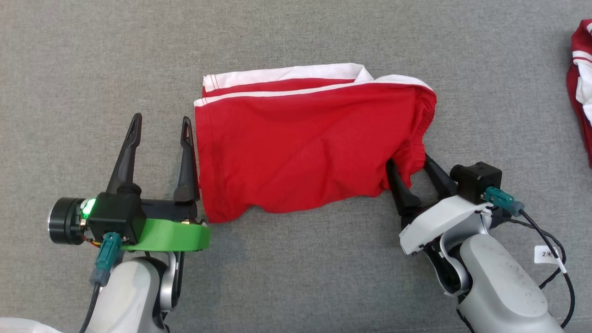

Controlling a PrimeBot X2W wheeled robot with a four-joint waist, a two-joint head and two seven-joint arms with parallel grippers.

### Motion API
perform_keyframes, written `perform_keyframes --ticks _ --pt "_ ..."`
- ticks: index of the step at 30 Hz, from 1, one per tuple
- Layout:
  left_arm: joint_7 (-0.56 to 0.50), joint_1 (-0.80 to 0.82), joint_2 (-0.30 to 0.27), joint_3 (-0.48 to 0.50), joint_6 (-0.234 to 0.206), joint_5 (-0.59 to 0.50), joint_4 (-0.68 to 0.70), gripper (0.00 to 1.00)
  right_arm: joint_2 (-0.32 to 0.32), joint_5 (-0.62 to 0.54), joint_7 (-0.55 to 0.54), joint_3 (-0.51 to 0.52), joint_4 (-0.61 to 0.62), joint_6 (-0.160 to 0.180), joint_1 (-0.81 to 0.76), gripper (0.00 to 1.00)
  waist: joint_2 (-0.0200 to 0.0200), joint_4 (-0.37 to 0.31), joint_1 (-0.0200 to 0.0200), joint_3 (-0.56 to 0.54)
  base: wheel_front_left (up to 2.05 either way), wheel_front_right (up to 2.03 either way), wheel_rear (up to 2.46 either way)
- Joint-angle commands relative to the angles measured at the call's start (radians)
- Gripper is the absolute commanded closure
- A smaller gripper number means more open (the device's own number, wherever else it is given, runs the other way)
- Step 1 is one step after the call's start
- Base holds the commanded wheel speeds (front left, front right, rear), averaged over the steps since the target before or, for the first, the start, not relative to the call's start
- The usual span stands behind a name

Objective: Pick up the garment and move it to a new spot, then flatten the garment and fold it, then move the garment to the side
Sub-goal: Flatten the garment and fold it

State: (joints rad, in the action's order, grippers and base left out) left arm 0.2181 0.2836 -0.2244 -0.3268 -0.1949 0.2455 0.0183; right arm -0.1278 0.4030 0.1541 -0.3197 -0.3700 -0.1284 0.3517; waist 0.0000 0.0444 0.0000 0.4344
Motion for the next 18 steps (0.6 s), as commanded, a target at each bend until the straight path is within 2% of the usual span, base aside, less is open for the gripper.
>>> perform_keyframes --ticks 1,6,11,18 --pt "0.004 0.011 0.001 -0.002 -0.007 -0.001 -0.004 0.00 0.011 0.019 -0.027 -0.028 -0.046 -0.004 -0.019 1.00 0.0000 -0.003 0.0000 -0.003 0.00 0.00 0.00" --pt "0.004 -0.001 -0.002 -0.004 -0.011 0.002 -0.008 0.00 -0.027 0.056 0.001 -0.008 -0.042 -0.002 -0.028 1.00 0.0000 -0.014 0.0000 -0.016 0.00 0.00 0.00" --pt "0.001 -0.011 -0.008 -0.003 -0.018 0.005 -0.004 0.00 -0.086 0.049 0.031 0.092 0.015 -0.001 -0.072 1.00 0.0000 -0.028 0.0000 -0.035 0.00 0.00 0.00" --pt "0.001 -0.026 -0.015 0.002 -0.025 0.014 -0.002 0.00 -0.128 0.003 -0.025 0.207 0.162 -0.002 -0.134 1.00 0.0000 -0.045 0.0000 -0.067 0.00 0.00 0.00"
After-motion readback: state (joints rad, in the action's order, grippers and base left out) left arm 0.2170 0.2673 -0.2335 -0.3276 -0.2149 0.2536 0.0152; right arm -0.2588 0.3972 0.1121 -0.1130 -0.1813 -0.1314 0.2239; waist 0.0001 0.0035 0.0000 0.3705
